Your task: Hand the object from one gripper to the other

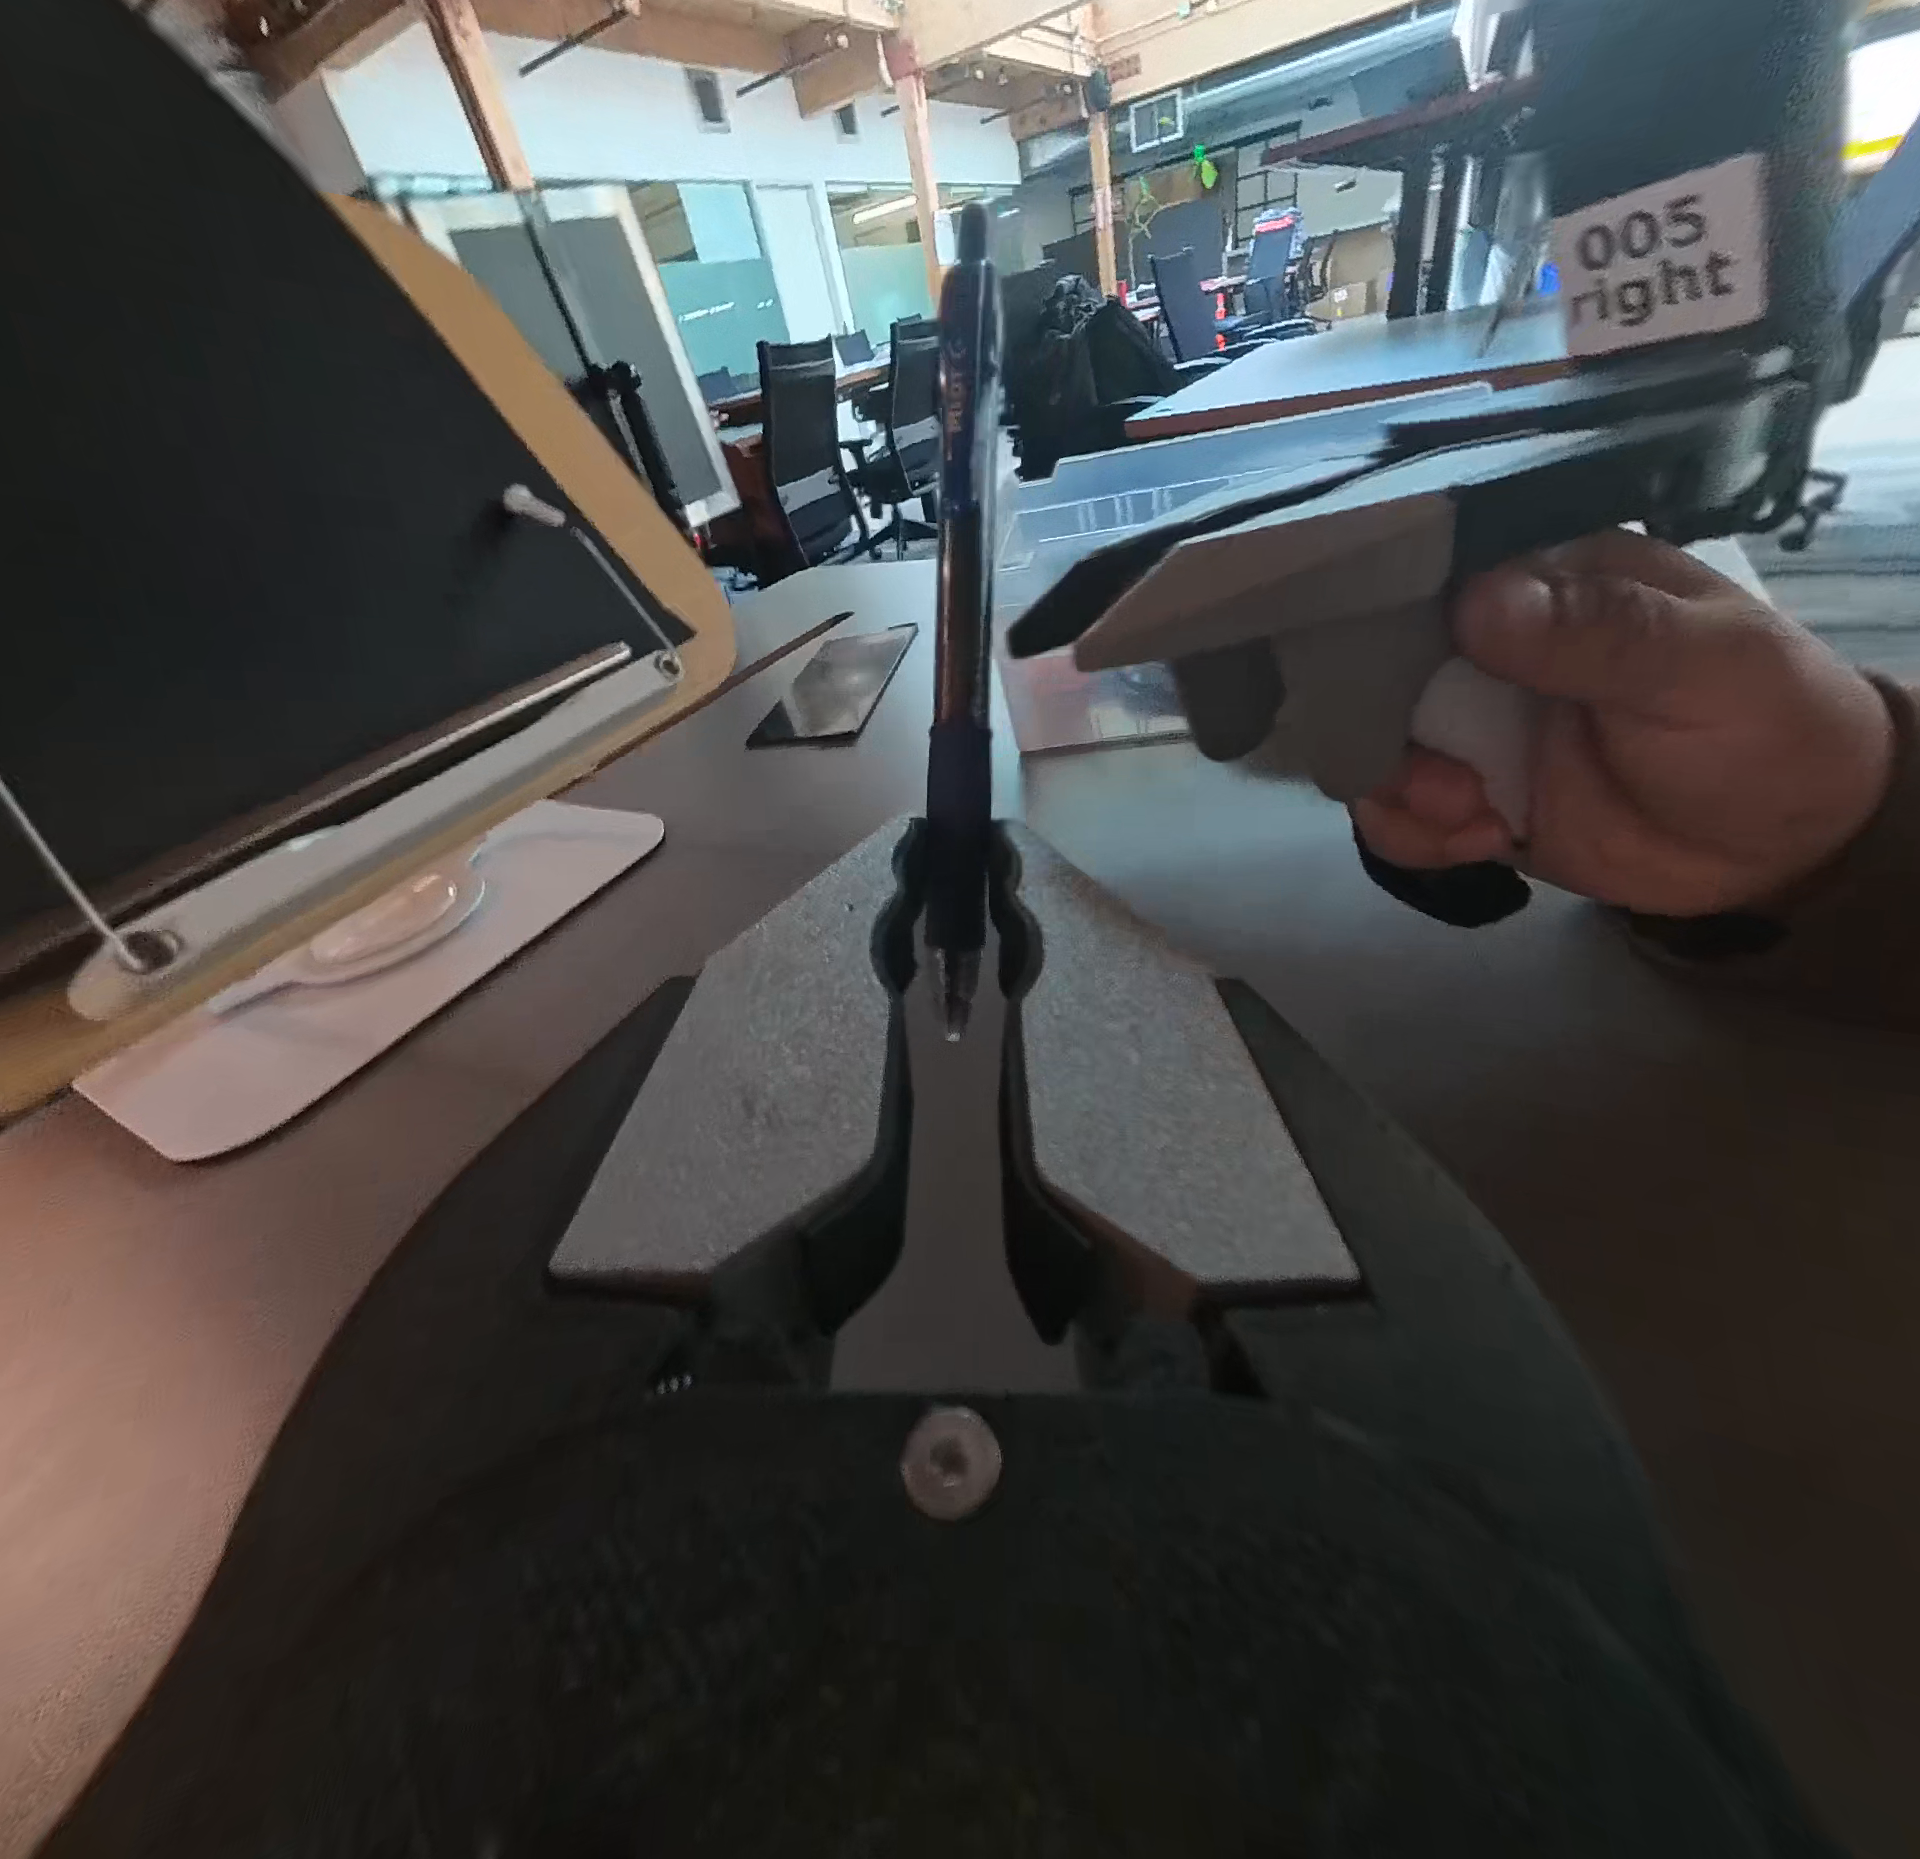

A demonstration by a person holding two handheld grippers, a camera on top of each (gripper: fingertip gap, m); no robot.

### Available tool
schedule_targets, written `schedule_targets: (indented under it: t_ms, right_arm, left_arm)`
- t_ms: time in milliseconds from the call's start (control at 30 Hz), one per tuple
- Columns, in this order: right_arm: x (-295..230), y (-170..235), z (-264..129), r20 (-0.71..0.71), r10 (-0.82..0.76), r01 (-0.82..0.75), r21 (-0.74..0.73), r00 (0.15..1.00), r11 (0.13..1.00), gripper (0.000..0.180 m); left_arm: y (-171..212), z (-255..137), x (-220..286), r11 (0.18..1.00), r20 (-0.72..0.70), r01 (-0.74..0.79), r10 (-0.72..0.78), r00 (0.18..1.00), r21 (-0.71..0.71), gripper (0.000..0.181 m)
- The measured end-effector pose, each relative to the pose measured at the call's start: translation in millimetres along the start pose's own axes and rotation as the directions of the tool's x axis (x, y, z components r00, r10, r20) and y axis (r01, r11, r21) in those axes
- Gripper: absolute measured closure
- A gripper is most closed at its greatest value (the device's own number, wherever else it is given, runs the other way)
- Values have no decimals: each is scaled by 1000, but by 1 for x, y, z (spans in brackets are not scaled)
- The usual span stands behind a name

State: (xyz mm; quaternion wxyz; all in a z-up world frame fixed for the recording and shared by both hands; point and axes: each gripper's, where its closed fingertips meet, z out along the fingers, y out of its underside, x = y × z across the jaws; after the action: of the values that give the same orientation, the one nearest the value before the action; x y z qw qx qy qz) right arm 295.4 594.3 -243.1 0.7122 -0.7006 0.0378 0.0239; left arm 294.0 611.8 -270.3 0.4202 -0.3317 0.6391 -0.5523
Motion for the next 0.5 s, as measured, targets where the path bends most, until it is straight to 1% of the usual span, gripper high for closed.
schedule_targets:
  t_ms: [100, 167, 233, 300, 333, 400, 467, 500]
  right_arm:
    - [6, 5, 0, -64, -97, 94, -42, 993, 995, 157]
    - [12, 14, 0, -110, -214, 200, -129, 971, 971, 155]
    - [16, 27, 1, -125, -338, 304, -231, 933, 924, 154]
    - [23, 38, -1, -139, -461, 397, -332, 877, 856, 153]
    - [26, 40, -3, -152, -528, 447, -372, 835, 813, 152]
    - [28, 37, -5, -166, -667, 559, -424, 726, 713, 151]
    - [21, 43, -2, -129, -765, 643, -463, 631, 609, 151]
    - [17, 49, 1, -96, -796, 671, -482, 598, 563, 150]
  left_arm:
    - [10, 0, -6, 994, -11, 95, -95, 995, -53, 174]
    - [18, 0, -4, 982, -38, 151, -156, 987, -113, 174]
    - [29, -1, -2, 960, -65, 205, -221, 973, -191, 174]
    - [38, -3, -1, 929, -80, 265, -294, 953, -258, 174]
    - [42, -5, 0, 909, -87, 296, -334, 939, -292, 173]
    - [53, -8, 4, 862, -103, 349, -411, 906, -369, 173]
    - [58, -10, 6, 837, -118, 371, -449, 885, -402, 173]
    - [58, -11, 7, 832, -123, 374, -457, 881, -409, 173]
